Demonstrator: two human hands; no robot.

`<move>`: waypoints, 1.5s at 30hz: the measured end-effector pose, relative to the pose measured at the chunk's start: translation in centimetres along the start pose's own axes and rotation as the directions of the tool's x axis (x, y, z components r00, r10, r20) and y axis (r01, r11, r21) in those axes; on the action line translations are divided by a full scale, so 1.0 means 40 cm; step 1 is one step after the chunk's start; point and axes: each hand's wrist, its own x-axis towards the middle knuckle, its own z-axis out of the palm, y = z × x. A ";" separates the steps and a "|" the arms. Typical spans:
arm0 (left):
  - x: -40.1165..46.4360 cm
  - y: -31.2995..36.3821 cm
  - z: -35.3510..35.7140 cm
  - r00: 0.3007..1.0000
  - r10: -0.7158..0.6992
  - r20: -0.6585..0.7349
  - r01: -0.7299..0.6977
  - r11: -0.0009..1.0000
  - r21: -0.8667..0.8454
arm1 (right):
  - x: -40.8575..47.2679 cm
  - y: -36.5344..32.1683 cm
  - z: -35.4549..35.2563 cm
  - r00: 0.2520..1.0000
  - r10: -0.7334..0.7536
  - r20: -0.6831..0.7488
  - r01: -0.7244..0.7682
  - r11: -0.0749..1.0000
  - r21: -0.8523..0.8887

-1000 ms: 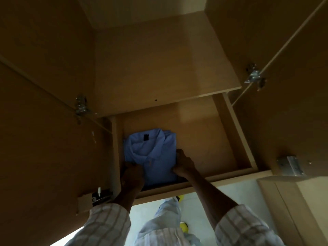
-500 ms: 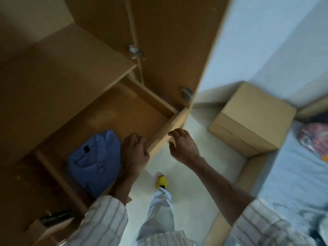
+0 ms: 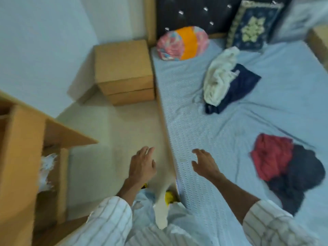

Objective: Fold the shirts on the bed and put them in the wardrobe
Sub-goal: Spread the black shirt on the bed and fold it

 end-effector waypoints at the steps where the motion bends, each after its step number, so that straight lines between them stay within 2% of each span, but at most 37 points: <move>1: 0.005 0.053 0.041 0.997 0.043 0.062 -0.043 0.999 0.002 | -0.030 0.088 0.011 0.996 0.084 0.011 -0.084 0.996 0.034; 3: 0.015 0.151 0.132 0.975 0.135 0.176 -0.137 0.991 -0.002 | -0.091 0.254 0.052 0.973 0.227 0.033 -0.229 0.971 0.073; 6: 0.037 0.264 0.310 0.905 0.229 0.358 -0.242 0.970 -0.010 | -0.147 0.467 0.134 0.915 0.399 0.061 -0.403 0.911 0.083; 11: 0.074 0.354 0.630 0.779 0.321 0.539 -0.352 0.935 -0.048 | -0.114 0.699 0.282 0.840 0.528 0.123 -0.539 0.839 0.080; 12: 0.086 0.352 0.803 0.727 0.312 0.611 -0.355 0.933 -0.054 | -0.072 0.802 0.409 0.815 0.549 0.188 -0.567 0.821 0.061; 14: 0.117 0.365 0.893 0.707 0.278 0.650 -0.336 0.941 -0.037 | -0.027 0.864 0.438 0.817 0.543 0.195 -0.563 0.824 0.062; 16: 0.134 0.366 1.016 0.706 0.212 0.676 -0.322 0.946 0.039 | 0.013 0.932 0.508 0.807 0.563 0.181 -0.580 0.812 0.064; 18: 0.141 0.360 1.113 0.739 0.198 0.643 -0.367 0.920 0.139 | 0.047 0.971 0.566 0.805 0.573 0.154 -0.585 0.810 0.048; 21: 0.147 0.376 1.217 0.714 0.040 0.699 -0.331 0.899 0.287 | 0.078 1.002 0.644 0.799 0.593 0.101 -0.598 0.801 0.020; 22: 0.154 0.391 1.223 0.709 0.029 0.705 -0.335 0.893 0.299 | 0.079 1.003 0.653 0.801 0.594 0.078 -0.597 0.802 0.014; 24: 0.164 0.437 1.232 0.700 0.083 0.709 -0.421 0.850 0.317 | 0.083 1.021 0.663 0.805 0.589 0.069 -0.589 0.808 -0.033; 26: 0.173 0.469 1.233 0.734 0.123 0.668 -0.454 0.821 0.348 | 0.088 1.030 0.674 0.801 0.596 0.059 -0.593 0.803 -0.063; 29: 0.168 0.501 1.245 0.792 0.077 0.605 -0.425 0.781 0.457 | 0.095 1.041 0.684 0.828 0.560 0.035 -0.557 0.828 -0.063; 32: 0.159 0.526 1.237 0.819 0.039 0.572 -0.381 0.782 0.493 | 0.090 1.047 0.679 0.836 0.547 0.039 -0.543 0.837 -0.071; 36: 0.125 0.544 1.232 0.887 0.078 0.455 -0.325 0.805 0.496 | 0.069 1.047 0.666 0.878 0.478 0.025 -0.477 0.878 -0.030; 39: 0.055 0.540 1.236 0.957 0.100 0.274 -0.206 0.896 0.393 | 0.018 1.056 0.651 0.928 0.373 -0.012 -0.373 0.928 -0.005; 42: -0.010 0.516 1.261 0.975 0.055 0.217 -0.106 0.968 0.229 | -0.040 1.099 0.630 0.979 0.199 -0.044 -0.197 0.980 0.033; 45: -0.042 0.529 1.275 0.982 0.044 0.182 -0.066 0.991 0.116 | -0.071 1.173 0.581 0.984 0.148 -0.099 -0.136 0.983 0.122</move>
